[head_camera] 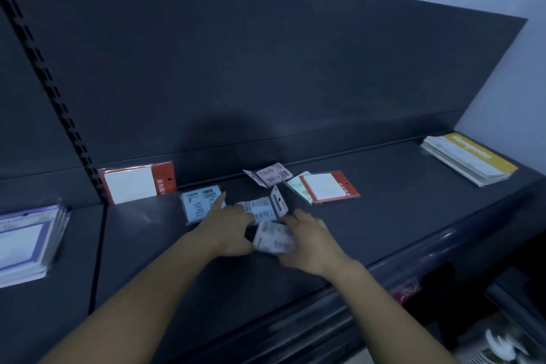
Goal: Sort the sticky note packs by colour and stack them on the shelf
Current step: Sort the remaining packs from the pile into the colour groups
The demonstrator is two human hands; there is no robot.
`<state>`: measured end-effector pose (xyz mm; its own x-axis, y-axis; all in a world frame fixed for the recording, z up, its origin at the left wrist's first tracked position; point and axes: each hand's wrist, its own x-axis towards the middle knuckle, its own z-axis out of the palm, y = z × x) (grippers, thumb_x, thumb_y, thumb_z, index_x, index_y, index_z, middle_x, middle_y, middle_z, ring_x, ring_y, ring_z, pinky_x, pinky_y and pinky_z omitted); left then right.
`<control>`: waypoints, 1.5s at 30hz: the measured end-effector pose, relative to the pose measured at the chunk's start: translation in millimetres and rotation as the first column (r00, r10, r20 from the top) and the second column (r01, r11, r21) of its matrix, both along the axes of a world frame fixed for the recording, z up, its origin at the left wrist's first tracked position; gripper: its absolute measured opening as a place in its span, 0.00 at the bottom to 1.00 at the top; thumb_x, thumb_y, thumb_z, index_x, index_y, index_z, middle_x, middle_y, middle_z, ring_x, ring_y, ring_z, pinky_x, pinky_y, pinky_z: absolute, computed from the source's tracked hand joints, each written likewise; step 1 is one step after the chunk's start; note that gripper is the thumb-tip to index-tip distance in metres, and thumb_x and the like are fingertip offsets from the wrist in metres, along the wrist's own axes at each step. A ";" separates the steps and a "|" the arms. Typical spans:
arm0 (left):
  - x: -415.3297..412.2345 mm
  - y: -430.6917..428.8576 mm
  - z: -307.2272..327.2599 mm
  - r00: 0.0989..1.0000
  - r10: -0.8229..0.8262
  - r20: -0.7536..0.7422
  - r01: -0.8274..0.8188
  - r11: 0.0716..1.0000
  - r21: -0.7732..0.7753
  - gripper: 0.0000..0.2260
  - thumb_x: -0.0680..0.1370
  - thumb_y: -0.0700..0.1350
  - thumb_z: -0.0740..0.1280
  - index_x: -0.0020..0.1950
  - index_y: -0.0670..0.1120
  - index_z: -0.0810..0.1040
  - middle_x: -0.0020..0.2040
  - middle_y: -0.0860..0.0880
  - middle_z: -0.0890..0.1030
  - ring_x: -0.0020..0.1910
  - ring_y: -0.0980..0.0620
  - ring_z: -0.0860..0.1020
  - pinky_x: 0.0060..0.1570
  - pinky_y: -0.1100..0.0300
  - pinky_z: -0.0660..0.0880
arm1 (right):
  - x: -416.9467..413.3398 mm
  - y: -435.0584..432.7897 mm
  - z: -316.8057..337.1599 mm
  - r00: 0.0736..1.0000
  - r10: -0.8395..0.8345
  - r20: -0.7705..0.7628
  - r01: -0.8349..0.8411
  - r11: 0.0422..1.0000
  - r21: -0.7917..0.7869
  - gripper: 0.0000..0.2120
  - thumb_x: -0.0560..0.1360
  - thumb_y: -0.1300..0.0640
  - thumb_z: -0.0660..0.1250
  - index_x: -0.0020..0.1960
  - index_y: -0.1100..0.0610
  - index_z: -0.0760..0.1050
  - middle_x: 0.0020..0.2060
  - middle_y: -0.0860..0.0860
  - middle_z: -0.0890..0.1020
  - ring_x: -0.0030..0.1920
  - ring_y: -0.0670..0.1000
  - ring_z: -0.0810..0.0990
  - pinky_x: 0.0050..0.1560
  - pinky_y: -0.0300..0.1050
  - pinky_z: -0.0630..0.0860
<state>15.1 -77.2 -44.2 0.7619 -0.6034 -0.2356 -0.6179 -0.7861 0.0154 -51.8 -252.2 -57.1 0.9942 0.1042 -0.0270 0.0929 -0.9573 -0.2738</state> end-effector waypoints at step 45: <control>-175.0 194.6 16.1 0.404 0.257 -0.878 -0.522 -0.723 -0.452 0.23 0.77 0.61 0.58 0.51 0.44 0.81 0.46 0.44 0.84 0.47 0.45 0.82 0.42 0.50 0.80 | -39.4 212.5 10.3 0.820 0.446 0.360 -0.547 0.422 0.723 0.23 0.70 0.74 0.62 0.46 0.47 0.80 0.42 0.34 0.77 0.40 0.38 0.77 0.38 0.26 0.67</control>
